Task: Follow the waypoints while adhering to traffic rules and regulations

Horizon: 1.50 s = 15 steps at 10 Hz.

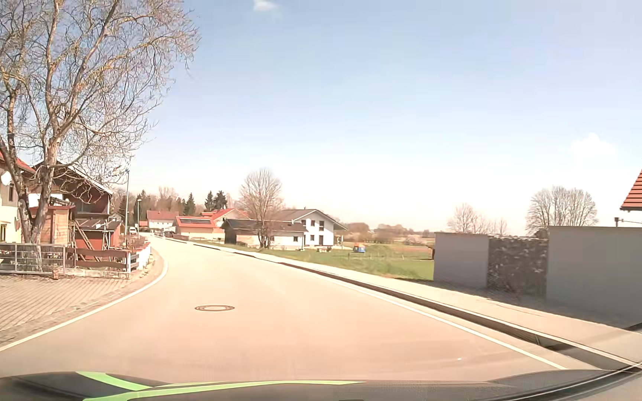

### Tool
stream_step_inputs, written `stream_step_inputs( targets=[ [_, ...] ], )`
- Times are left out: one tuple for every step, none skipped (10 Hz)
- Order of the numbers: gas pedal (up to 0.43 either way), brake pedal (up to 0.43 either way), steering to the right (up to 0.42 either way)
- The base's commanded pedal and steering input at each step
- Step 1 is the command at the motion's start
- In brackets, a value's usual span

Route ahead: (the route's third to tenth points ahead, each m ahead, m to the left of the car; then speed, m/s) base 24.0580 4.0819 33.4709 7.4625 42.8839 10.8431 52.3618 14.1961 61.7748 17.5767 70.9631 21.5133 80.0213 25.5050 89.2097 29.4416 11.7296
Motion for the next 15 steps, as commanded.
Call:
stream_step_inputs(
  targets=[
    [0.169, 0.000, -0.088],
    [0.169, 0.000, -0.087],
    [0.169, 0.000, -0.085],
    [0.169, 0.000, -0.084],
    [0.169, 0.000, -0.081],
    [0.169, 0.000, -0.075],
    [0.169, 0.000, -0.072],
    [0.169, 0.000, -0.071],
    [0.169, 0.000, -0.070],
    [0.169, 0.000, -0.067],
    [0.169, 0.000, -0.066],
    [0.169, 0.000, -0.063],
    [0.169, 0.000, -0.053],
    [0.169, 0.000, -0.047],
    [0.177, 0.000, -0.046]
  ],
)
